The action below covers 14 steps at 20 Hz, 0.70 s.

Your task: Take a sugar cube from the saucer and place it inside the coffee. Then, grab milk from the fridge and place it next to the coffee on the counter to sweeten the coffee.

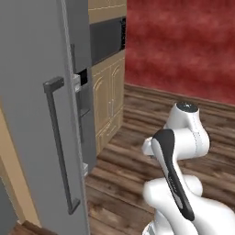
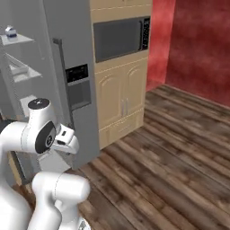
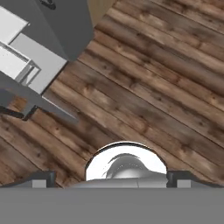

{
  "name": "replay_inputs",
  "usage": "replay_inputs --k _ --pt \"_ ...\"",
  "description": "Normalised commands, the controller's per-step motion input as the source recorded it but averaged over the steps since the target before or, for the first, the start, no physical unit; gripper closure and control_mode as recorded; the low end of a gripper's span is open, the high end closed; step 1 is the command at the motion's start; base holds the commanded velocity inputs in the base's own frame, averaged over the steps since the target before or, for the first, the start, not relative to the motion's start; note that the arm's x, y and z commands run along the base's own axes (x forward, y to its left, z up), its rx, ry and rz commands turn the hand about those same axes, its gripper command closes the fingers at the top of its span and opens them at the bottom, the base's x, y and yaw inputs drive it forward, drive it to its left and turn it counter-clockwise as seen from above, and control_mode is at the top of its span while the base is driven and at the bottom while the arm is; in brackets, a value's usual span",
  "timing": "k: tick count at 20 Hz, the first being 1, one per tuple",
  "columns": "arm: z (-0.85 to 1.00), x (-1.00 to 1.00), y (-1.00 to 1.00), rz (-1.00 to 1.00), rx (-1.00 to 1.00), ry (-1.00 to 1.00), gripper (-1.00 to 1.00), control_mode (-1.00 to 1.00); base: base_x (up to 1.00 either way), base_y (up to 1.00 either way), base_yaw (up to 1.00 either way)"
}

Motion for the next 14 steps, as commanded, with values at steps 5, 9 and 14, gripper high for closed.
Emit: replay_inputs --k 5,9,14 --pt "0.00 0.00 0.00 0.00 0.00 0.00 -1.00 1.00 1.00 -0.74 0.43" --pt "0.00 0.00 0.00 0.00 0.00 0.00 -1.00 1.00 1.00 -0.63 0.49" --pt "0.00 0.00 0.00 0.00 0.00 0.00 -1.00 1.00 0.70 -0.59 0.56"
